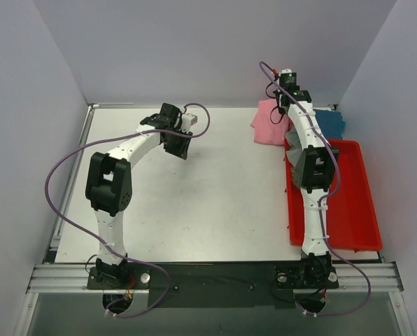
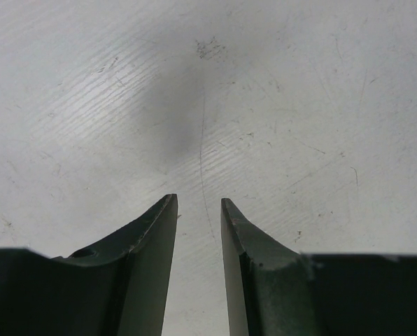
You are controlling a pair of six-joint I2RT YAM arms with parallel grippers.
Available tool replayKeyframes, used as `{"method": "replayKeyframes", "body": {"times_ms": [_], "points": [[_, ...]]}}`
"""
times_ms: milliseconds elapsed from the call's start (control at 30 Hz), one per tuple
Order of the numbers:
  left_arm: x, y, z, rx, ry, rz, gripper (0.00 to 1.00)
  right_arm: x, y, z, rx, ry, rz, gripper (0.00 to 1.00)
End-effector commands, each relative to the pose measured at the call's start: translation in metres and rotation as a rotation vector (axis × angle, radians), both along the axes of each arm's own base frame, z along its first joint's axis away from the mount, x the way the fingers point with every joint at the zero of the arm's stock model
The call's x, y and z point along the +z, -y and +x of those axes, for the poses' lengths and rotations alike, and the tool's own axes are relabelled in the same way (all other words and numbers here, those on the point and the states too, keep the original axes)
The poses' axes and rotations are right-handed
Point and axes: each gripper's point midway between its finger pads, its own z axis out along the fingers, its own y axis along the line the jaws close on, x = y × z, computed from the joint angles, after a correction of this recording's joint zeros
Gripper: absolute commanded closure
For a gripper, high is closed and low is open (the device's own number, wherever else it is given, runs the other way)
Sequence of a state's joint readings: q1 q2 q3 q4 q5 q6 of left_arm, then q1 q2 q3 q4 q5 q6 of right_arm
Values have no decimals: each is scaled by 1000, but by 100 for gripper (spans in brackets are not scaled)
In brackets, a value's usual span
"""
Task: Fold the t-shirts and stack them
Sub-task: Put the neatly folded tshirt into the corner of the board with the right arm
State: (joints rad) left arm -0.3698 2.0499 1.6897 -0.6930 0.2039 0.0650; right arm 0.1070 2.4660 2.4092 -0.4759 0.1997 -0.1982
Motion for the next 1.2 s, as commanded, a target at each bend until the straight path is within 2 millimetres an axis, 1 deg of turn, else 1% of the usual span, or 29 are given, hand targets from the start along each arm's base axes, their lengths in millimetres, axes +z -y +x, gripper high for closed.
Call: {"method": "replayKeyframes", "body": {"times_ms": [0, 33, 67, 100, 133, 167, 200, 233, 267, 333, 367, 400, 433, 467, 500, 533, 567, 600, 667, 733, 767, 800, 833, 933, 967, 1000, 1033, 1067, 1167], "points": [[12, -5, 11, 10, 52, 2, 59, 42, 13, 18, 3, 117, -72, 100], [11, -6, 11, 12, 51, 4, 59, 51, 23, 18, -10, 134, -78, 100], [10, -8, 11, 15, 48, 10, 59, 57, 26, 20, -4, 151, -63, 100], [9, -9, 11, 17, 47, 12, 59, 68, 37, 20, -14, 172, -58, 100], [8, -11, 12, 20, 48, 20, 59, 74, 35, 22, 13, 187, -48, 100], [8, -11, 13, 20, 51, 23, 59, 79, 43, 22, 35, 187, -65, 100], [7, -12, 14, 22, 53, 28, 59, 80, 42, 21, 66, 177, -76, 100], [8, -12, 15, 23, 57, 30, 59, 85, 49, 19, 73, 178, -76, 100], [8, -12, 16, 22, 59, 33, 59, 85, 55, 15, 80, 161, -78, 100], [10, -13, 18, 24, 65, 36, 59, 86, 54, 10, 117, 137, -95, 100], [10, -14, 18, 23, 67, 41, 59, 89, 74, 4, 98, 126, -101, 100], [9, -14, 18, 20, 67, 47, 59, 88, 81, 3, 116, 114, -113, 100], [9, -16, 19, 21, 71, 55, 59, 91, 85, 0, 115, 114, -120, 100], [9, -16, 19, 22, 70, 58, 59, 95, 96, -2, 110, 114, -134, 100], [8, -17, 19, 21, 71, 62, 59, 96, 101, -3, 111, 113, -138, 100], [7, -17, 19, 22, 67, 65, 59, 100, 111, -5, 102, 115, -149, 100], [7, -18, 18, 21, 65, 68, 59, 101, 113, -5, 109, 122, -145, 100], [4, -19, 18, 21, 60, 73, 59, 104, 122, -6, 102, 126, -143, 100], [2, -20, 18, 21, 58, 83, 59, 111, 132, -5, 92, 152, -146, 100], [1, -21, 18, 22, 57, 92, 59, 117, 135, -4, 115, 173, -122, 100], [1, -22, 19, 21, 60, 99, 59, 118, 135, -3, 128, 180, -110, 100], [0, -22, 19, 20, 57, 100, 59, 116, 141, -3, 132, 176, -114, 100], [-1, -23, 20, 19, 58, 108, 59, 112, 141, -2, 147, 173, -107, 100], [-2, -24, 22, 20, 55, 118, 59, 93, 155, -2, 158, 142, -106, 100], [-4, -24, 22, 18, 51, 122, 59, 89, 163, -2, 150, 136, -113, 100], [-5, -25, 22, 17, 49, 129, 59, 86, 166, 0, 149, 138, -116, 100], [-5, -26, 22, 16, 48, 135, 59, 87, 174, 1, 141, 144, -128, 100], [-5, -28, 23, 18, 48, 145, 59, 85, 176, 4, 142, 150, -133, 100], [-7, -30, 22, 9, 39, 164, 59, 89, 190, 8, 150, 173, -173, 100]]}}
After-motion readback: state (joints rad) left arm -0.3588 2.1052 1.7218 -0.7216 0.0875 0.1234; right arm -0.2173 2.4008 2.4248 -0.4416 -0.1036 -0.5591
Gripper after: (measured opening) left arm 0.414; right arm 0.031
